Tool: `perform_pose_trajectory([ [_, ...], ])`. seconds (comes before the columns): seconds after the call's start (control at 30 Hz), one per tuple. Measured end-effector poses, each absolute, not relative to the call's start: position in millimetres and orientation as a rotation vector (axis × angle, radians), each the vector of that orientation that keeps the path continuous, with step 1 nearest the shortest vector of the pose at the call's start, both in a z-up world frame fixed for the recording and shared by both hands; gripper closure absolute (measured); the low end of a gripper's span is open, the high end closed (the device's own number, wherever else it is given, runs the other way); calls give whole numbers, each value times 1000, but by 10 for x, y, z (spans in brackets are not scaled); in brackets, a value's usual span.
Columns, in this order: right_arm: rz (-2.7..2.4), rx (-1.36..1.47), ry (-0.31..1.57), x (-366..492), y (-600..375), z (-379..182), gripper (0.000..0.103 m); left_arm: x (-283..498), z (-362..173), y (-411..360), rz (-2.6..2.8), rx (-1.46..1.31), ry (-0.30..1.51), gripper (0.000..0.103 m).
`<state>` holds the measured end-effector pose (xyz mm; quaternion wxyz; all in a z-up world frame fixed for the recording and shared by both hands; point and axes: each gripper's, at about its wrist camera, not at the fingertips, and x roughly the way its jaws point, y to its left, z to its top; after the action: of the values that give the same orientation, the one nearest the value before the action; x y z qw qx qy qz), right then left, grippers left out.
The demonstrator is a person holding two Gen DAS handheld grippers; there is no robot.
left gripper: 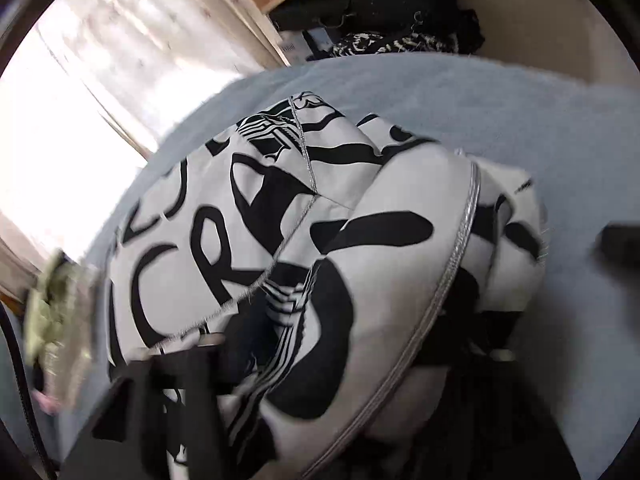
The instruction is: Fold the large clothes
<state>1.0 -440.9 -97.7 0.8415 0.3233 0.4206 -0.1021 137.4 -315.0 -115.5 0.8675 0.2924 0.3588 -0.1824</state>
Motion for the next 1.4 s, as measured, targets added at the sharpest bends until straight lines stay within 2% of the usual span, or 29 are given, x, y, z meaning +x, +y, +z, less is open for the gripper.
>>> perform_pose_trajectory([
  [0.03,-211,685,889,40,-4399,-997,91,1365,-1090,-3085,-399,578,762,29],
  [0.23,-156,668,868,154,-4319,-873,90,1192,-774,-2675,-471,398,859,28],
  [0.27,-147,662,867,163,-4295,-840,89,1141,-723,-2606,-474,361,873,28],
  [0.37,-100,665,849,191,-4232,-716,75,1077,-542,-2275,-448,232,886,28],
  [0.57,26,672,804,419,-4133,-392,69,1170,-278,-1475,-316,22,849,28],
  [0.77,156,782,905,970,-4266,-420,68,1462,-565,-892,-144,-25,964,28],
  [1.07,180,760,1140,1519,-4262,-836,68,1582,-804,-828,-195,-66,1004,28],
  [1.3,223,777,1205,1893,-4168,-1182,68,1834,-1089,-794,-239,-151,1083,26],
  [1.4,195,768,1170,1984,-4130,-1230,68,1881,-1140,-799,-244,-152,1088,26],
])
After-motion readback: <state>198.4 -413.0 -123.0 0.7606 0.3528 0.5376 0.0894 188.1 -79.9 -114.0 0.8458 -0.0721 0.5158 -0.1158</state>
